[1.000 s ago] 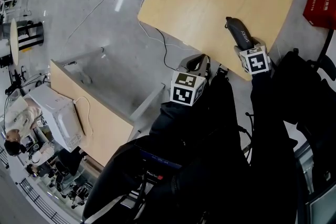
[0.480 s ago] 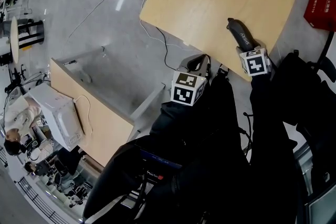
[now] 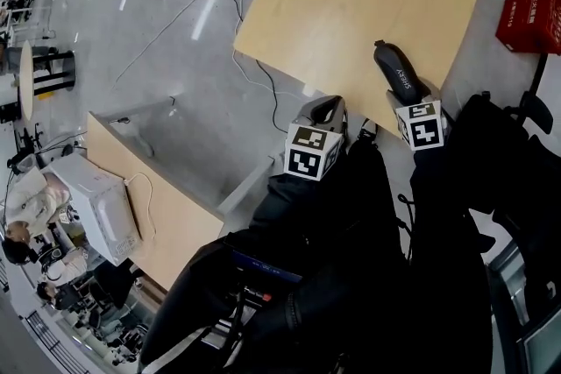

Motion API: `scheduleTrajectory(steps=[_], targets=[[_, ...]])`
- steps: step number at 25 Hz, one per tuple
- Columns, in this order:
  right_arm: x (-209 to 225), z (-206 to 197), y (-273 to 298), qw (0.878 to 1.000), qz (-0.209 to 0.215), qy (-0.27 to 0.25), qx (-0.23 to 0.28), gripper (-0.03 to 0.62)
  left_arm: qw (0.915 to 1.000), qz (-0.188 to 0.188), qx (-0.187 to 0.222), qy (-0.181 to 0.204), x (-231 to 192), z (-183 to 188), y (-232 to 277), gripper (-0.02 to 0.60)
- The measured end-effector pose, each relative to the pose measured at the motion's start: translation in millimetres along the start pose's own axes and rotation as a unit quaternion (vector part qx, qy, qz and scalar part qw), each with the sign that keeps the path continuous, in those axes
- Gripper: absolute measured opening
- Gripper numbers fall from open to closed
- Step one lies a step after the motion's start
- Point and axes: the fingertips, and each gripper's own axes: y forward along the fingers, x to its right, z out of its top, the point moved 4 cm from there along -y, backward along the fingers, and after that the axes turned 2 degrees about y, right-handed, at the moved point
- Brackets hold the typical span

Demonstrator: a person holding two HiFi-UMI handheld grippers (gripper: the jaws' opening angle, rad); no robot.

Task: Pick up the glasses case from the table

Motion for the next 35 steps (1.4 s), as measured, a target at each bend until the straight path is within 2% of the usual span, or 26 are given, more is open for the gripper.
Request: scheduleTrajectory(steps=[7,12,20,28,35], targets=[[-8.7,31.3,-59.8,0.998,-0.013,0.004,0.067,0.334,0.999,-0.007,0.039,0.02,17.4,38.9,-16.3,0.0],[-13.8,58.3,-110.9,0.991,-0.018,0.022,0.13,0.334,0.9962,-0.014,0.081,0.029,28.6,77.6,-39.0,0.0],[-20.3,93.7,-173.6,0.977,-0.029,0.017,0.212,0.334,0.9877,-0.016,0.142,0.063,52.8,128.8,-70.5,0.0],[-13.3,119.6,-211.5,0.965,-0.052,-0.008,0.257,0.334,0.9806,-0.008,0.174,0.09,63.0,162.2,-84.4,0.0],[-17.0,143.5,-251.0,0.949,-0.065,-0.023,0.309,0.334,0.9698,-0.009,0.217,0.112,72.9,194.9,-107.1,0.0]])
